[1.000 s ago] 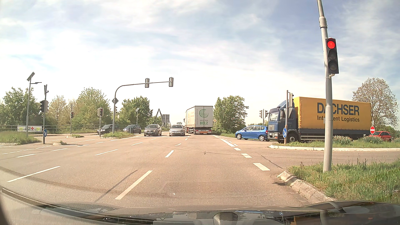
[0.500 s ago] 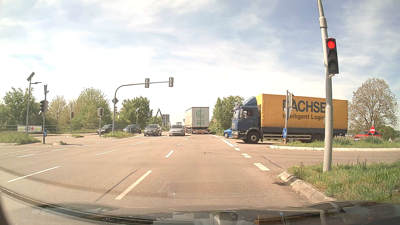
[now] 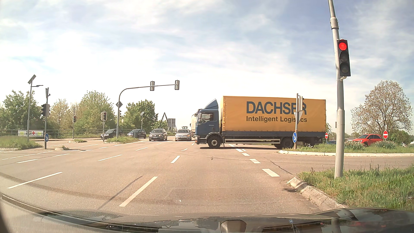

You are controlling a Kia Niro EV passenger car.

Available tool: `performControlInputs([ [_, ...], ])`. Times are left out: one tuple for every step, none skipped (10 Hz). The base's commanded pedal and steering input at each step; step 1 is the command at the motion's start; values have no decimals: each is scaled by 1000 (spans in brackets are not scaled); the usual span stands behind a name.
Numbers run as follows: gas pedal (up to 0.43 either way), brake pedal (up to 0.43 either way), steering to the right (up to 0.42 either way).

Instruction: Follow the waypoints while adhering to traffic rules and regulations

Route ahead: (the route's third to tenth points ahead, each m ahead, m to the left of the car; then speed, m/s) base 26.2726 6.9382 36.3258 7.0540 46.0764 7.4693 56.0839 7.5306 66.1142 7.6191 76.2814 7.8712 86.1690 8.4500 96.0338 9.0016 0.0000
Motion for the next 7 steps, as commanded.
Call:
performControlInputs([
  [0, 213, 5],
  [0, 213, 6],
  [0, 220, 5],
  [0, 213, 5],
  [0, 213, 5],
  [0, 220, 5],
  [0, 213, 5],
])
